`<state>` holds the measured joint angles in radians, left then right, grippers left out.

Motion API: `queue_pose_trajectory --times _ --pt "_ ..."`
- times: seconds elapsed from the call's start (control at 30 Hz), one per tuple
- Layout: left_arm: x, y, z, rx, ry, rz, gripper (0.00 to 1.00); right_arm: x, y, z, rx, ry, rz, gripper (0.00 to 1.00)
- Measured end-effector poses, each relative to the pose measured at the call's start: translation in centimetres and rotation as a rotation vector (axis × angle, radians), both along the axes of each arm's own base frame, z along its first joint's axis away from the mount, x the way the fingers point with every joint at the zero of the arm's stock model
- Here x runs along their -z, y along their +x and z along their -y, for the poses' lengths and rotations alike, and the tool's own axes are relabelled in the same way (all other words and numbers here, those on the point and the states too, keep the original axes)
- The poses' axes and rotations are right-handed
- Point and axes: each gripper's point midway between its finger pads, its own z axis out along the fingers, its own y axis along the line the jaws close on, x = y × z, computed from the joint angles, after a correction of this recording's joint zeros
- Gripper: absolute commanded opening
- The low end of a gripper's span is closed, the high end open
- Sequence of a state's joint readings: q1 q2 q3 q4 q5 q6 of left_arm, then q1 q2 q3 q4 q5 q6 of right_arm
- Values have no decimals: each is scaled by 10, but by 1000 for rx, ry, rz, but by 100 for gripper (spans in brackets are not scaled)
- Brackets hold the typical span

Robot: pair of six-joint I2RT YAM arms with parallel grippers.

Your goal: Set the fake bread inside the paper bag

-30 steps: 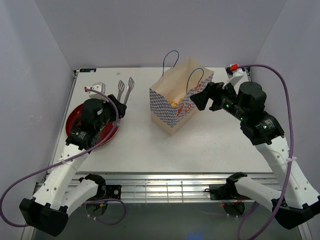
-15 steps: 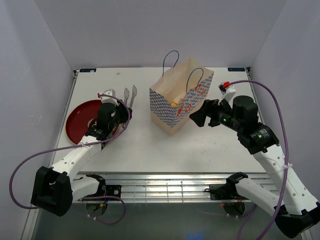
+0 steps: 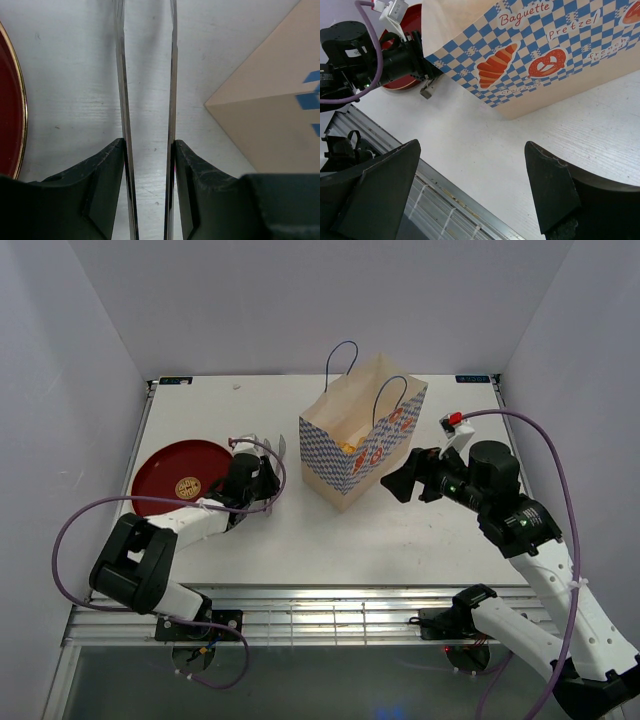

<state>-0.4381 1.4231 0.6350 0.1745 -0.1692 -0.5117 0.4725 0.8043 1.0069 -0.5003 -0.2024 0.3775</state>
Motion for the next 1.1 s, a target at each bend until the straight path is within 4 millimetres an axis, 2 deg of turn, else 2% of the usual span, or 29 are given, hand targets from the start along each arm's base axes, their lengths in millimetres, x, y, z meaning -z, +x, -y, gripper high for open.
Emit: queue_pose_trajectory --times 0.1,0.4,0.67,0.7,0.77,0.9,1.0,1.1 --pt "18 -1 -2 -7 26 -40 54 4 -2 1 2 -5 -9 90" --pt "46 0 -4 -19 62 -98 55 8 -6 4 5 -9 -17 90" --pt "50 4 -2 -18 60 -100 57 21 -7 4 7 -20 -45 90" --pt "50 4 -1 -17 58 -100 66 22 -7 4 7 -22 -48 90" --pt "48 5 1 -11 49 -93 73 24 -7 4 8 -23 -53 90" --pt "46 6 4 -7 38 -88 77 29 -7 5 8 -28 -63 90" --pt "44 6 4 -2 34 -82 98 33 -7 5 14 -34 -70 90" --pt "39 5 5 -3 24 -78 98 41 -6 6 19 -43 -84 90"
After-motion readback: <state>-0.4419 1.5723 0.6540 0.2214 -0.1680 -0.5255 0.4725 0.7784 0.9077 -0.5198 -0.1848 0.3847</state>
